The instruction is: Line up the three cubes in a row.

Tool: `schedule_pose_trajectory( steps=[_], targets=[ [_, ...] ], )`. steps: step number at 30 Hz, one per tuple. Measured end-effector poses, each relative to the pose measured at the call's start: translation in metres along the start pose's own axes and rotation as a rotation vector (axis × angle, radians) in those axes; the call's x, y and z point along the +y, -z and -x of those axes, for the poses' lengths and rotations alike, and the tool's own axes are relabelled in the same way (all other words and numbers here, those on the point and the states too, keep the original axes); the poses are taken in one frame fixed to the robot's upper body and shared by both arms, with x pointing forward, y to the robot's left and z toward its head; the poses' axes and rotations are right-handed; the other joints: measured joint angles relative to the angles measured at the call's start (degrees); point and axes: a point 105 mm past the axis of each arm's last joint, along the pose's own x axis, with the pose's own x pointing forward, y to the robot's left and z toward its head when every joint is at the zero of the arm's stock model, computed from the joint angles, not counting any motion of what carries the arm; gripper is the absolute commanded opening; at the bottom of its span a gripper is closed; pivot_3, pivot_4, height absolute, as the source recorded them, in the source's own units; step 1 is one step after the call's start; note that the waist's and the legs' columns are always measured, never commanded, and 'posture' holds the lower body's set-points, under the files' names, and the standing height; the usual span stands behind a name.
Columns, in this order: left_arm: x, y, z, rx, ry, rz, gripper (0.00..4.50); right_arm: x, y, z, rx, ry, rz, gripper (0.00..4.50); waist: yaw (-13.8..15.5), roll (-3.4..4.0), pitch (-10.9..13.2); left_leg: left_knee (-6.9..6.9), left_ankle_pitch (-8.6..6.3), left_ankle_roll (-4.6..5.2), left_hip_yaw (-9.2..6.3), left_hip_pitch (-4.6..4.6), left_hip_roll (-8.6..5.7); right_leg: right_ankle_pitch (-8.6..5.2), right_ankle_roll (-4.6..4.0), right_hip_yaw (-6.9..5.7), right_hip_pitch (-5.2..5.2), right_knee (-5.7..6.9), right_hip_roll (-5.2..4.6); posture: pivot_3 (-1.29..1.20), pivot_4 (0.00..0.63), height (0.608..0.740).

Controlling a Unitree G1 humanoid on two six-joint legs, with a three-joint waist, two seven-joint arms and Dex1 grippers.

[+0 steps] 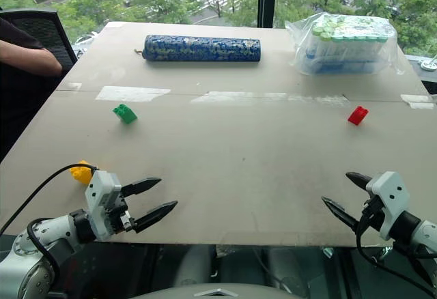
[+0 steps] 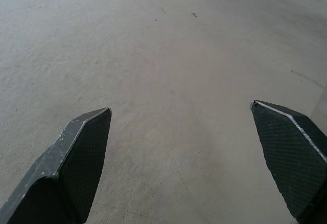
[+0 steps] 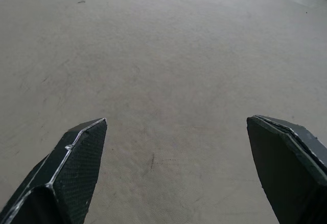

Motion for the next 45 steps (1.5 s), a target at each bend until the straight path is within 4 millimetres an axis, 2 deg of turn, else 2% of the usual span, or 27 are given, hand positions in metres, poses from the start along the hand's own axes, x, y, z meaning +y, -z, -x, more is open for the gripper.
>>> schedule_pose_trajectory(
  steps=[2,5,7,9,12,14,17,22,26,27,30,31,34,35,39,41,43,45],
  targets=[
    [0.0,-0.001,-0.001,-0.003,-0.002,-0.004,4.47,-0.001,-0.001,-0.001,-0.004,0.01,0.0,4.5,0.0,0.0,0.0,0.02,0.0,0.0,0.01,0.02,0.0,-0.04,-0.05,0.0,0.02,0.0,-0.01,0.0,0.15,0.74],
    [0.004,-0.015,-0.018,-0.068,0.005,-0.024,4.47,-0.017,-0.023,-0.022,-0.096,0.124,0.018,4.5,-0.2,0.05,0.0,0.23,0.01,0.01,0.02,0.04,0.0,-0.07,0.01,0.07,0.05,0.06,0.01,0.0,0.15,0.74],
    [0.001,-0.032,-0.031,-0.115,0.047,-0.057,4.47,-0.033,-0.045,-0.036,-0.103,0.215,0.069,4.5,-0.2,0.03,0.0,0.28,0.04,0.05,0.04,0.04,-0.08,-0.02,-0.04,0.17,0.06,0.11,0.0,0.0,0.15,0.74],
    [-0.002,-0.04,-0.038,-0.132,0.073,-0.07,4.47,-0.051,-0.052,-0.041,-0.051,0.318,0.074,4.5,-0.1,-0.03,0.0,0.28,0.05,0.05,0.06,0.03,-0.1,0.04,-0.13,0.21,0.06,0.11,-0.01,0.0,0.15,0.74],
    [-0.01,-0.052,-0.05,-0.12,0.149,-0.131,4.47,-0.087,-0.065,-0.058,-0.008,0.482,-0.02,4.5,-0.1,0.01,0.0,0.2,0.05,0.05,0.02,-0.06,-0.14,0.14,0.05,0.21,-0.05,0.14,0.01,0.0,0.15,0.74],
    [-0.016,-0.063,-0.058,-0.13,0.195,-0.171,4.47,-0.111,-0.068,-0.072,0.02,0.611,-0.13,4.5,-0.1,0.03,0.0,0.1,0.04,0.05,-0.03,-0.07,-0.16,0.15,0.07,0.19,-0.1,0.16,0.04,0.0,0.15,0.74],
    [-0.024,-0.076,-0.066,-0.149,0.239,-0.213,4.47,-0.132,-0.062,-0.087,0.082,0.743,-0.259,4.5,0.0,0.05,0.0,-0.08,0.04,0.04,-0.01,-0.19,-0.17,0.11,0.14,0.21,-0.27,0.13,0.05,0.0,0.15,0.74],
    [-0.025,-0.085,-0.07,-0.16,0.249,-0.227,4.47,-0.151,-0.046,-0.101,0.145,0.886,-0.447,4.5,-0.1,0.09,0.0,-0.26,0.06,0.01,0.03,-0.5,-0.2,0.09,0.16,0.27,-0.58,0.0,0.01,0.0,0.15,0.74],
    [-0.026,-0.092,-0.071,-0.178,0.255,-0.234,4.47,-0.167,-0.05,-0.104,0.121,0.949,-0.515,4.5,-0.2,0.11,0.0,-0.22,0.05,0.03,0.04,-0.49,-0.23,0.1,0.17,0.28,-0.6,0.07,-0.01,0.0,0.15,0.74],
    [-0.026,-0.096,-0.071,-0.189,0.26,-0.242,4.47,-0.169,-0.051,-0.105,0.115,0.954,-0.516,4.5,-0.3,0.11,0.0,-0.21,0.05,0.03,0.03,-0.47,-0.24,0.1,0.17,0.27,-0.6,0.13,-0.01,0.0,0.15,0.74],
    [-0.027,-0.099,-0.072,-0.2,0.263,-0.237,4.5,-0.172,-0.048,-0.113,0.121,0.949,-0.526,3.7,-0.4,0.11,0.0,-0.2,0.05,0.03,0.03,-0.43,-0.24,0.1,0.17,0.27,-0.59,0.2,0.0,0.0,0.15,0.74],
    [-0.027,-0.101,-0.073,-0.208,0.261,-0.241,4.5,-0.173,-0.045,-0.117,0.127,0.945,-0.533,3.35,-0.5,0.11,0.0,-0.18,0.05,0.03,0.02,-0.43,-0.25,0.1,0.17,0.28,-0.59,0.22,0.0,0.0,0.15,0.74],
    [-0.029,-0.106,-0.073,-0.22,0.26,-0.241,4.5,-0.174,-0.041,-0.124,0.134,0.935,-0.525,1.76,-0.9,0.11,0.0,-0.17,0.05,0.03,0.02,-0.44,-0.25,0.11,0.17,0.28,-0.58,0.23,-0.01,0.0,0.15,0.74],
    [-0.03,-0.106,-0.073,-0.222,0.263,-0.24,4.5,-0.174,-0.042,-0.125,0.128,0.931,-0.519,1.42,-1.0,0.11,0.0,-0.16,0.05,0.03,0.02,-0.44,-0.25,0.11,0.17,0.28,-0.58,0.23,-0.01,0.0,0.15,0.74],
    [-0.032,-0.106,-0.073,-0.226,0.254,-0.239,4.5,-0.18,-0.045,-0.122,0.119,0.912,-0.447,1.3,-1.4,0.12,0.0,-0.17,0.05,0.03,0.02,-0.45,-0.25,0.1,0.18,0.29,-0.58,0.19,-0.01,0.0,0.15,0.74],
    [-0.031,-0.103,-0.071,-0.22,0.247,-0.224,4.5,-0.175,-0.049,-0.126,0.076,0.807,-0.392,1.3,-1.4,0.12,0.0,-0.2,0.05,0.03,0.01,-0.44,-0.24,0.1,0.18,0.28,-0.58,0.15,0.0,0.0,0.15,0.74],
    [-0.029,-0.094,-0.066,-0.194,0.236,-0.198,4.5,-0.146,-0.056,-0.137,0.018,0.491,-0.292,1.3,-1.6,0.14,0.0,-0.23,0.05,0.03,-0.01,-0.44,-0.23,0.09,0.19,0.28,-0.57,0.11,0.02,0.0,0.15,0.74],
    [-0.028,-0.084,-0.058,-0.16,0.247,-0.202,4.5,-0.099,-0.065,-0.143,0.012,0.115,-0.18,1.3,-1.8,0.36,0.2,-0.25,0.05,0.04,-0.02,-0.38,-0.23,0.09,0.19,0.35,-0.58,0.11,0.04,0.0,0.15,0.74]
  ],
)
